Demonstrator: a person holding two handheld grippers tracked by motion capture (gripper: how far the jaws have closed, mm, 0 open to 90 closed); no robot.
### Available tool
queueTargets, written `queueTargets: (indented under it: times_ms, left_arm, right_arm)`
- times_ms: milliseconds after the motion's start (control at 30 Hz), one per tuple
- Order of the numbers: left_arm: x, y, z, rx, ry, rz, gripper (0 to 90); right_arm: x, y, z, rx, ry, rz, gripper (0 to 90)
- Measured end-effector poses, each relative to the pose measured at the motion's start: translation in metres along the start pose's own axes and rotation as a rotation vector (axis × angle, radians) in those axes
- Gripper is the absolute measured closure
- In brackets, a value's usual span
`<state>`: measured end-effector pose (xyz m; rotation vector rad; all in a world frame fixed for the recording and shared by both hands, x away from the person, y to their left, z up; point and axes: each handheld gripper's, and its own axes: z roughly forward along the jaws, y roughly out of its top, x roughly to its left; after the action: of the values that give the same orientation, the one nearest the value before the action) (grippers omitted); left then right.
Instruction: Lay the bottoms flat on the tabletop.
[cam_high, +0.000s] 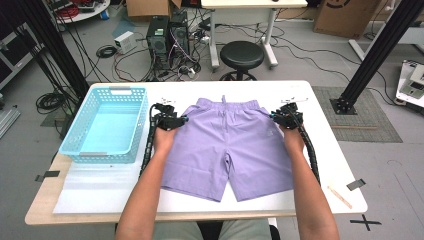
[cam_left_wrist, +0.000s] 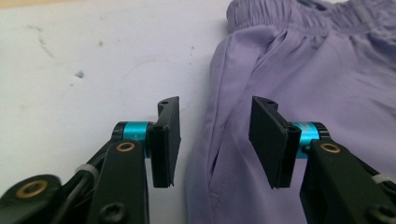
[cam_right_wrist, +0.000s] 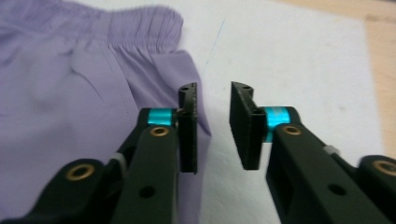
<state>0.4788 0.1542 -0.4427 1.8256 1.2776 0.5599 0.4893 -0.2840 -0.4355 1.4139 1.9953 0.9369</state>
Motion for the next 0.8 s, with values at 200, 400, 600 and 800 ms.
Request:
queueTargets:
  times_ms: [200, 400, 600, 800]
  left_arm:
    - [-0.004, -0.017, -0.021, -0.051, -0.055, 0.000, 51.3]
    - [-0.011, -0.028, -0.037, -0.063, -0.089, 0.002, 50.0]
    - [-0.018, -0.033, -0.057, -0.080, -0.102, 0.013, 47.8]
    - [-0.026, -0.045, -0.077, -0.076, -0.139, 0.038, 46.1]
  right_arm:
    - [-0.003, -0.016, -0.026, -0.001, 0.049, -0.014, 71.6]
    - [0.001, -0.041, -0.038, 0.068, 0.099, -0.024, 73.0]
    - [0.007, -0.048, -0.043, 0.102, 0.002, -0.075, 88.5]
    - [0.010, -0.053, -0.063, 0.039, 0.039, -0.042, 65.9]
